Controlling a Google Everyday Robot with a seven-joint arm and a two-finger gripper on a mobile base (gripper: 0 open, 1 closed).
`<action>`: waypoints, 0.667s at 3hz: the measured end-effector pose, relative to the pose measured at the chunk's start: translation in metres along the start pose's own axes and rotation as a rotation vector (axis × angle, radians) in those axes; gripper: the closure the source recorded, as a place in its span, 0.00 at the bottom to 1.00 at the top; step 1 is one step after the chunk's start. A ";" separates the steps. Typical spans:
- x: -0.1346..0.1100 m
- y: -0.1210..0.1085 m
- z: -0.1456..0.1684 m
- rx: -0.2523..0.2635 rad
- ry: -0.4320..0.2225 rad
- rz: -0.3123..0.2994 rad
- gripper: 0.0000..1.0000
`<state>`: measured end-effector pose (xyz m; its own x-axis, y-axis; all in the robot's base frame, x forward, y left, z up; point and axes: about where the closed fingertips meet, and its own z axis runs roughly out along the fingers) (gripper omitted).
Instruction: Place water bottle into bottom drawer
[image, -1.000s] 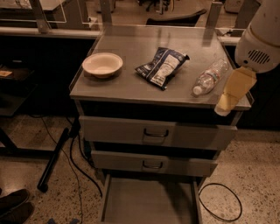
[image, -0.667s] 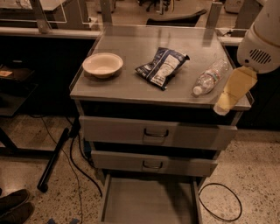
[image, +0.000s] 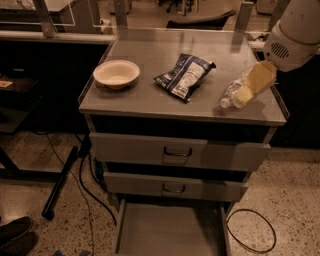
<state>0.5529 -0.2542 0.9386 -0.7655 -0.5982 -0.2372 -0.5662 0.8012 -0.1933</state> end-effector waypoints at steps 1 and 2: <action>-0.008 -0.035 0.007 0.020 0.007 0.147 0.00; -0.008 -0.035 0.007 0.020 0.007 0.148 0.00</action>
Offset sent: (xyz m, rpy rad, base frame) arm 0.0223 -0.0198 0.0002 0.0199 0.0024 -0.1275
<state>0.5809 -0.2773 0.9408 -0.8422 -0.4737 -0.2574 -0.4413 0.8800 -0.1757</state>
